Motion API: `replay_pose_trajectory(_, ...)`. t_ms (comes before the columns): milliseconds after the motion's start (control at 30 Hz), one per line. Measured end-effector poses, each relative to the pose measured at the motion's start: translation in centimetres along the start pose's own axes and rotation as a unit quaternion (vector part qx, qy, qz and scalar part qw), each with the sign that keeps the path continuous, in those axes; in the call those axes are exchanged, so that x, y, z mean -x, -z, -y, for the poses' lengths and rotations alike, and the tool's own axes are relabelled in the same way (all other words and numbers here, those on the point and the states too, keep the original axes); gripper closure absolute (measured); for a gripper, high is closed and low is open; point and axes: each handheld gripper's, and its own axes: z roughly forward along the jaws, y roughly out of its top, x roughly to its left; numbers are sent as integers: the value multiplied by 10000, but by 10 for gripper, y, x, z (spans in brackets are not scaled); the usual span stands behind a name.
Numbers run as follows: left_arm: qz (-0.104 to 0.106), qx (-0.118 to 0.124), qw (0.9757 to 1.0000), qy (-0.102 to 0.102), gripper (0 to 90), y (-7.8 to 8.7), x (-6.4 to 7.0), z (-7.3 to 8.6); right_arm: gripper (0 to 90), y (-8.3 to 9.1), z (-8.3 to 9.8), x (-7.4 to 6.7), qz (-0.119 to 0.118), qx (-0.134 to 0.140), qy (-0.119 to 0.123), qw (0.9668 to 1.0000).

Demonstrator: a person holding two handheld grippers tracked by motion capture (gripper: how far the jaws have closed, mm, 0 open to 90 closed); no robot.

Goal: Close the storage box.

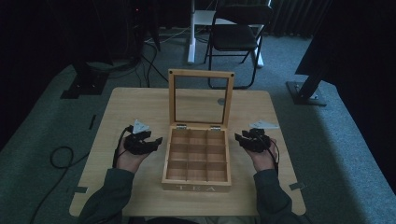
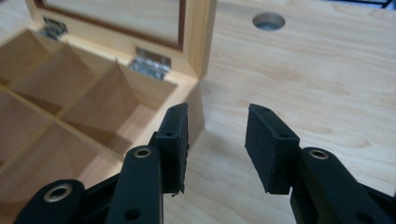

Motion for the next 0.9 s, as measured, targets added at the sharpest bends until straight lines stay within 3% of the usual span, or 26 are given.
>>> replay_pose_trajectory(300, -9, 59, 9999, -132, 426, -7, -2, -20, 576, -4, -12, -5, -106, 153, 84, 9998)
replay_pose_trajectory(567, -83, 145, 9996, -242, 409, -19, -7, -48, 544, -13, -40, -9, -93, 239, 253, 9993)
replay_pose_trajectory(900, -134, 203, 9992, -324, 405, -37, -8, -77, 504, -31, -60, -4, -66, 247, 98, 9996)
